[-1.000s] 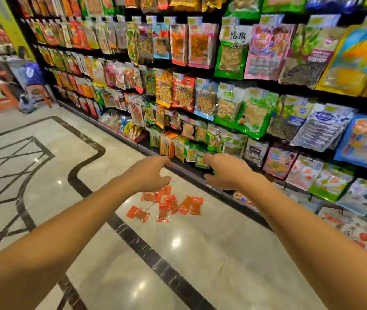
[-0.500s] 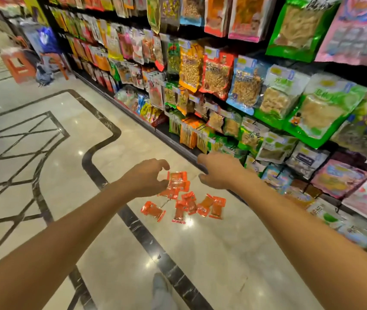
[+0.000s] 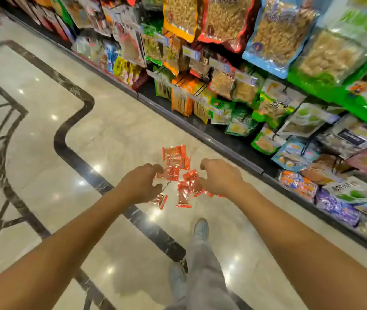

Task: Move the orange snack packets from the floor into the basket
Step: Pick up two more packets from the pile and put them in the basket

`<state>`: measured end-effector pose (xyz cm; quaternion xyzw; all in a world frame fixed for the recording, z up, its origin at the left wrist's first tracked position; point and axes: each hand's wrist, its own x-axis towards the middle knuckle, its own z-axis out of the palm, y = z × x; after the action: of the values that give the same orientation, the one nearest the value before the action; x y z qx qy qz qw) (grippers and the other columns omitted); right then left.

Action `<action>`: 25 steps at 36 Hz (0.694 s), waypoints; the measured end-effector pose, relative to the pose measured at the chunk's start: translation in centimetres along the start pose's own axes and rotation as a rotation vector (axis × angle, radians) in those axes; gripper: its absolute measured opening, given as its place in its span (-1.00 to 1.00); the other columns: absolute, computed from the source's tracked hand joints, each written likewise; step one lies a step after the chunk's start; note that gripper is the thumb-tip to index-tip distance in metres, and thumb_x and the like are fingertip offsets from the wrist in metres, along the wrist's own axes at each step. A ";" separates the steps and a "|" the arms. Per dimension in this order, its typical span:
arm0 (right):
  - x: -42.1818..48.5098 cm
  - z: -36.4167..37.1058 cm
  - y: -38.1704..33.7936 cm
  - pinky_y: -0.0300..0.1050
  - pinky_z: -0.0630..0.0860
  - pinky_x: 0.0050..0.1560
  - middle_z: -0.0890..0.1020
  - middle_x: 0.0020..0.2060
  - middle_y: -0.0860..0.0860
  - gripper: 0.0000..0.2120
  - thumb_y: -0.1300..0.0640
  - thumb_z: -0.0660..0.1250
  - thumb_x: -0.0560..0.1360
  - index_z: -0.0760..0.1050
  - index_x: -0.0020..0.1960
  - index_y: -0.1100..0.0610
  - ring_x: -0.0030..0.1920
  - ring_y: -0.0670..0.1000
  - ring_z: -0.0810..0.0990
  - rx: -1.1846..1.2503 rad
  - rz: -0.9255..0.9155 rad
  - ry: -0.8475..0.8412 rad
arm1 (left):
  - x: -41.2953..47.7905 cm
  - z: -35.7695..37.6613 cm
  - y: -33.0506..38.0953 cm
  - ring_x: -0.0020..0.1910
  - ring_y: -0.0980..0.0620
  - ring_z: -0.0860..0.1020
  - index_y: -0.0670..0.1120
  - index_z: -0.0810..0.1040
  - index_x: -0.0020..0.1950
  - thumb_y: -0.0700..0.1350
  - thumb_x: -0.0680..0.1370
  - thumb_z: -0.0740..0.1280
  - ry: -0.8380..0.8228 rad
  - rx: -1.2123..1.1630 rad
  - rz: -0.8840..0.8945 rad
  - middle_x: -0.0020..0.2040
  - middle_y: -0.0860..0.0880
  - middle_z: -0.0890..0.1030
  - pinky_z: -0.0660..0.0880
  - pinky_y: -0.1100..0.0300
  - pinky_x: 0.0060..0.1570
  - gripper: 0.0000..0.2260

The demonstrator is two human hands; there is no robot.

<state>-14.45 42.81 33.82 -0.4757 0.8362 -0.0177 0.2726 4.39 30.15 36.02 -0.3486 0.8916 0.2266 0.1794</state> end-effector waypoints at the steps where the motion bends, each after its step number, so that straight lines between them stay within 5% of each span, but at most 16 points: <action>1: 1.8 1.1 0.3 0.01 0.46 -0.09 0.61 0.16 0.06 -0.62 -0.14 0.30 0.51 0.46 0.25 0.00 0.12 0.17 0.60 0.026 0.024 -0.022 | 1.6 0.7 -0.8 0.23 -0.11 0.52 -0.02 0.40 0.40 0.00 0.53 0.33 -0.016 -0.012 -0.021 0.29 -0.10 0.53 0.47 0.05 0.19 -0.55; 4: 7.1 4.7 1.7 -0.05 0.43 -0.13 0.65 0.09 0.04 -0.63 -0.21 0.28 0.53 0.51 0.20 0.01 0.08 0.15 0.63 0.085 0.094 -0.055 | 6.6 2.9 -3.5 0.23 -0.13 0.52 -0.01 0.38 0.42 -0.02 0.53 0.32 -0.061 -0.024 -0.078 0.31 -0.12 0.52 0.49 0.01 0.20 -0.54; 8: 14.1 10.8 4.0 0.10 0.51 0.18 0.60 0.20 0.11 -0.53 -0.14 0.35 0.49 0.47 0.32 0.05 0.25 0.20 0.56 0.172 0.189 -0.160 | 13.4 7.8 -7.5 0.19 -0.12 0.56 -0.01 0.42 0.39 -0.04 0.50 0.35 -0.098 -0.014 -0.131 0.30 -0.09 0.54 0.52 -0.02 0.18 -0.54; 12: 20.7 18.9 6.3 0.03 0.53 0.06 0.61 0.16 0.09 -0.42 -0.15 0.38 0.48 0.34 0.43 0.00 0.16 0.20 0.60 0.227 0.311 -0.227 | 20.2 14.7 -12.2 0.13 -0.11 0.58 -0.01 0.41 0.39 -0.07 0.50 0.31 -0.160 -0.044 -0.152 0.27 -0.09 0.54 0.54 -0.01 0.09 -0.55; 16: 26.5 27.9 8.2 -0.10 0.40 -0.09 0.62 0.09 0.03 -0.59 -0.15 0.37 0.47 0.45 0.24 0.00 0.13 0.15 0.61 0.295 0.416 -0.346 | 26.1 22.2 -16.8 0.21 -0.18 0.51 -0.04 0.38 0.40 -0.10 0.49 0.28 -0.257 -0.028 -0.178 0.27 -0.13 0.52 0.51 -0.07 0.11 -0.54; 21: 34.0 39.7 10.2 -0.10 0.40 -0.11 0.64 0.07 0.03 -0.61 -0.18 0.40 0.42 0.50 0.15 0.01 0.09 0.15 0.61 0.397 0.554 -0.346 | 34.1 32.6 -23.3 0.21 -0.16 0.52 0.00 0.35 0.42 -0.03 0.52 0.31 -0.331 0.063 -0.161 0.30 -0.10 0.52 0.50 -0.03 0.15 -0.53; 25: 39.4 49.0 11.5 -0.02 0.49 0.01 0.63 0.16 0.04 -0.52 -0.17 0.40 0.44 0.47 0.29 0.00 0.16 0.17 0.60 0.474 0.630 -0.286 | 40.3 41.4 -28.8 0.33 -0.14 0.44 0.01 0.34 0.45 -0.08 0.52 0.30 -0.345 0.158 -0.118 0.37 -0.07 0.47 0.41 0.01 0.29 -0.51</action>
<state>-16.10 28.61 -28.48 -0.1183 0.8674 -0.0591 0.4797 3.42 11.47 -25.79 -0.3408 0.8408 0.2014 0.3692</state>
